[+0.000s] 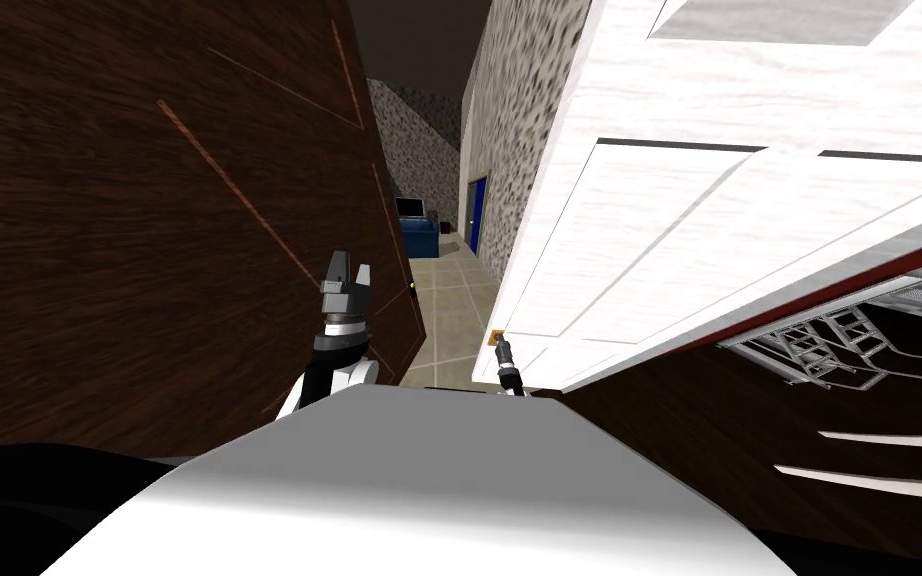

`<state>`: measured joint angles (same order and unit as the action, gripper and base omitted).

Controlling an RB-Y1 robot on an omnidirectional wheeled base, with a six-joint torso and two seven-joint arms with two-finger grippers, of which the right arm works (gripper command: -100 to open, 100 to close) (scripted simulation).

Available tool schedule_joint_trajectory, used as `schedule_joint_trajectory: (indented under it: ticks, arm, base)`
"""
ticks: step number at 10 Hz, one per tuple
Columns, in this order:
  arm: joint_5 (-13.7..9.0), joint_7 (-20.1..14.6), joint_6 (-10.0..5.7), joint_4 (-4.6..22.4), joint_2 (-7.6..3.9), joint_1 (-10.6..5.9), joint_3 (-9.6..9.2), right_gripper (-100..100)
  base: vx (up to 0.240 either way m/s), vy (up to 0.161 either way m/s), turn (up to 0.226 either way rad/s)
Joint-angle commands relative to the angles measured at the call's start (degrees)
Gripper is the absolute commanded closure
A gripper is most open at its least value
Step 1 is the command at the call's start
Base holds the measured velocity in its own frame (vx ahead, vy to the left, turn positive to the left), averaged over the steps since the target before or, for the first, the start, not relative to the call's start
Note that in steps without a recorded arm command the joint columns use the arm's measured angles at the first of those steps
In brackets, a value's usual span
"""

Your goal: Push the door open

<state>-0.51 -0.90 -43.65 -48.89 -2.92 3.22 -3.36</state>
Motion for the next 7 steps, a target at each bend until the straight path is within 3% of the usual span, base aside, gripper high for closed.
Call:
schedule_joint_trajectory:
  ticks: [1,4,5,7]
  arm:
    - [-0.71,0.92,-0.12,-0.38,-0.57,-0.59,0.94,100]
    - [-2.11,2.41,-0.22,0.28,-1.28,-1.30,1.84,100]
    - [-1.88,2.06,0.17,0.00,-0.95,-0.86,1.33,-100]
    - [-1.97,2.02,0.39,-0.25,-0.85,-0.80,1.33,-100]
  base:
    - [0.164,0.009,-0.078]
    - [0.221,-0.019,-0.136]
    - [-0.048,0.045,-0.074]
    - [-0.182,0.076,-0.028]
